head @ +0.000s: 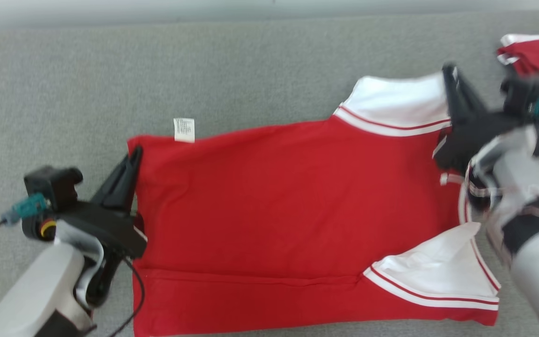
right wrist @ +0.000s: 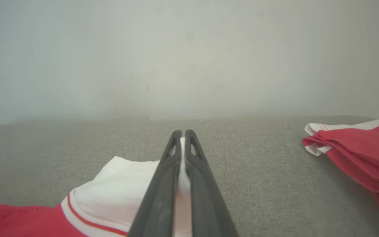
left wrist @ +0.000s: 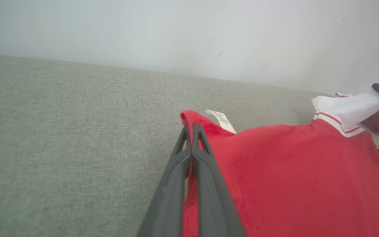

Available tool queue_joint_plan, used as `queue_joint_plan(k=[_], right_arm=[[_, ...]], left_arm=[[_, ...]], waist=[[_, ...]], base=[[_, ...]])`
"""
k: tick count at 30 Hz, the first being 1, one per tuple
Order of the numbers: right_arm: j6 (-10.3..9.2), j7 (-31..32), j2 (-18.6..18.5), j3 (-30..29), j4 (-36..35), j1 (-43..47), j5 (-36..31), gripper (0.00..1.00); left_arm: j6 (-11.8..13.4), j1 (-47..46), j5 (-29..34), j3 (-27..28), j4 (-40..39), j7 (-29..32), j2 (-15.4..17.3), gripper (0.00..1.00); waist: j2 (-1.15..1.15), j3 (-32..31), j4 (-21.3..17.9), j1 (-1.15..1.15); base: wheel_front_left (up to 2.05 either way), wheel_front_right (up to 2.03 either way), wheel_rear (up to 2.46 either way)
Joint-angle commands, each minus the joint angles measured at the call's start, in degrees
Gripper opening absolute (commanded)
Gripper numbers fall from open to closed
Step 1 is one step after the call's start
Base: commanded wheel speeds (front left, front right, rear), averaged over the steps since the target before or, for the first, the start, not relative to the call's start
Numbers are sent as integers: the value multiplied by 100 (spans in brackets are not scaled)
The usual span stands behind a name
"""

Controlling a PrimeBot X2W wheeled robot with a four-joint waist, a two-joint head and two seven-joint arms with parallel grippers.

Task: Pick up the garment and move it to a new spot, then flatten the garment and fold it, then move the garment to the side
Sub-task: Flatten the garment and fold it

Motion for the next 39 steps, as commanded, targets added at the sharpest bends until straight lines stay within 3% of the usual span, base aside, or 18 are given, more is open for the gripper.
queue_joint_plan(k=[1,7,15,25,35,36,37,38,39], right_arm=[[3,-35,-52,3,-216,305,152,0],[3,-55,-345,-331,-1642,1685,685,0],[3,-48,-322,-1031,-3258,3750,930,0],[3,-48,-202,-1576,-3586,4821,879,0],[3,49,-3,-1812,-3382,5085,708,0],[3,61,9,-1831,-3346,5082,682,31],[3,57,10,-1849,-3328,5073,647,64],[3,53,28,-1862,-3314,5070,650,100],[3,46,44,-1886,-3314,5069,653,100]], left_arm=[[28,165,12,-7,-47,-48,27,0],[32,625,-54,25,-108,-138,93,0],[23,1107,-99,127,-28,-231,79,0],[8,2088,281,567,-615,-264,-126,0],[-2,2574,594,795,-558,-263,-524,0],[-2,2572,657,850,-540,-264,-544,22],[-2,2577,718,899,-533,-264,-573,77],[-2,2606,766,939,-514,-264,-616,100],[-2,2640,819,981,-518,-264,-651,100]], waist=[[0,-219,-163,1],[0,-460,-223,1],[0,-691,-256,1],[0,-859,-288,1],[0,-982,-137,1],[0,-998,-126,1],[0,-1014,-120,1],[0,-1032,-116,1],[0,-1049,-115,1]], base=[[0,0,0],[0,0,0],[0,0,0],[0,0,0],[0,0,0],[0,0,0],[0,0,0],[0,0,0],[0,0,0]])
